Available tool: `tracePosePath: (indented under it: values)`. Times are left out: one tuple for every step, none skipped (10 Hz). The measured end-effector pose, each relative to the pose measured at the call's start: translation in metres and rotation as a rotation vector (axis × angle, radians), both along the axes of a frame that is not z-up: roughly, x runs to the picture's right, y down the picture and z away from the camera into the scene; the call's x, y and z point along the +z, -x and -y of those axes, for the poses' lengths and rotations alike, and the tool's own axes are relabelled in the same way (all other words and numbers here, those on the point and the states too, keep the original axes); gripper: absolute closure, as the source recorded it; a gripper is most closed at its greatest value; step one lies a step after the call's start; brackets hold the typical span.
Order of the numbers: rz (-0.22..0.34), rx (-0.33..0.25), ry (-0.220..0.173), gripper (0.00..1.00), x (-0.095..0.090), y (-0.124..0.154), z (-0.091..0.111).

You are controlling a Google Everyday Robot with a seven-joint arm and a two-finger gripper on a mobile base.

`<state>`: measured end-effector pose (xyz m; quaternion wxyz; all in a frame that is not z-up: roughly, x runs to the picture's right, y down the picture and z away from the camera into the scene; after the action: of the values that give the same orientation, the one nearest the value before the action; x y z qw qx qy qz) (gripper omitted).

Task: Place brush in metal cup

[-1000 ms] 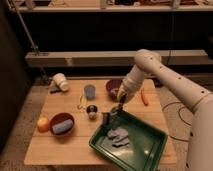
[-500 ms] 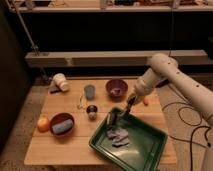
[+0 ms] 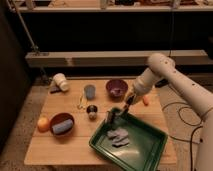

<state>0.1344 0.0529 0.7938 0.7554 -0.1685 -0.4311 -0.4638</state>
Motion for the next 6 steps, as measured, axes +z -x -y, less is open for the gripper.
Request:
tracePosePath:
  values:
    - [-0.016, 0.016, 0.024, 1.00, 0.009, 0.005, 0.005]
    - [-0.024, 0.024, 0.045, 1.00, 0.017, 0.013, 0.010]
    - [-0.032, 0.035, 0.061, 1.00, 0.022, 0.018, 0.015]
    - [-0.036, 0.044, 0.073, 1.00, 0.025, 0.021, 0.019]
    - [-0.036, 0.056, 0.076, 1.00, 0.027, 0.027, 0.028]
    - [-0.030, 0.065, 0.081, 1.00, 0.025, 0.032, 0.034]
